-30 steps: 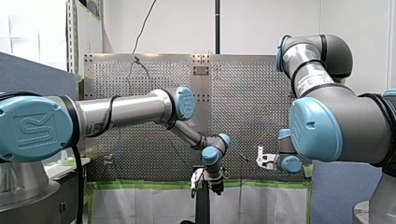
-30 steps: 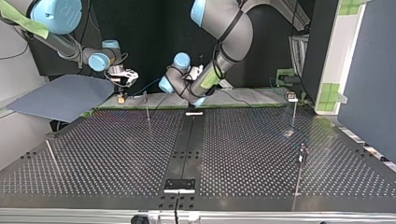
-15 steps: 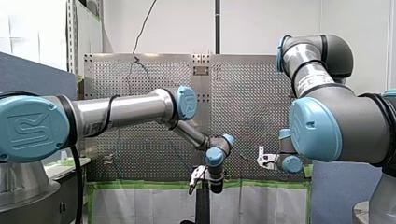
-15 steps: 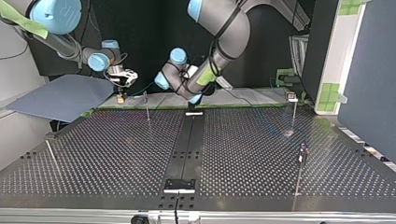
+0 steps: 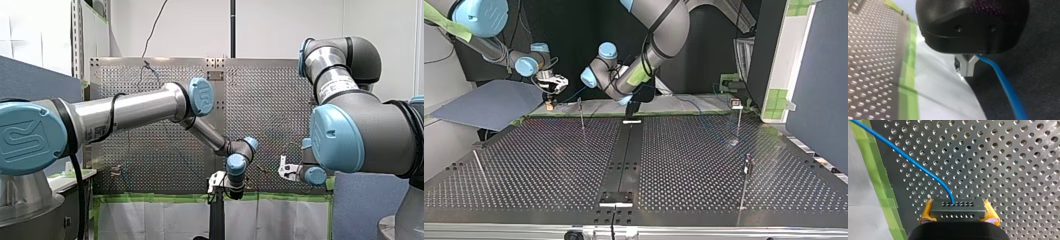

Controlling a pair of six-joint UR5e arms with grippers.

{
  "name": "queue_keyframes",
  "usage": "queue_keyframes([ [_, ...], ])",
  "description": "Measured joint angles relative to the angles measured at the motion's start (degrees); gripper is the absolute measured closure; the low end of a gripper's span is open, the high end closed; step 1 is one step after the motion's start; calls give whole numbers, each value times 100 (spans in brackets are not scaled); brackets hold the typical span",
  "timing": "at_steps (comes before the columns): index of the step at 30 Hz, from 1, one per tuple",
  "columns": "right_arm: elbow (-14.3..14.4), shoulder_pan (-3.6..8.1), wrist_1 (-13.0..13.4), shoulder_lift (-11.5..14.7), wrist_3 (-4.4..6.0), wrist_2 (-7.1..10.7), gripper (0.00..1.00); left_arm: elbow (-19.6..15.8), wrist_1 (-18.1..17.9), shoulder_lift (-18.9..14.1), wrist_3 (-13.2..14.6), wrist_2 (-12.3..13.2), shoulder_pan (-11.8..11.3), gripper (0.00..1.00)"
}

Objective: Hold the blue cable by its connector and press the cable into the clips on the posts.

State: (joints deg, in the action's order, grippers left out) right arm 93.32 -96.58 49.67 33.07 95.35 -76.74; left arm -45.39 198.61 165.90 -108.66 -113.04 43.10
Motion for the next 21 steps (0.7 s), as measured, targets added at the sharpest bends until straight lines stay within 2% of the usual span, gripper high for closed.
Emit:
queue_keyframes([
  [5, -32, 47, -2, 2, 30, 2, 100, -258, -262, -221, -19, -259, 86, 100],
  [12, -75, 147, -7, 3, 62, 10, 100, -594, -626, -281, -50, -541, 250, 100],
  [21, -154, 286, -28, 3, 155, 30, 100, -566, -1094, -283, -108, -627, 453, 100],
])
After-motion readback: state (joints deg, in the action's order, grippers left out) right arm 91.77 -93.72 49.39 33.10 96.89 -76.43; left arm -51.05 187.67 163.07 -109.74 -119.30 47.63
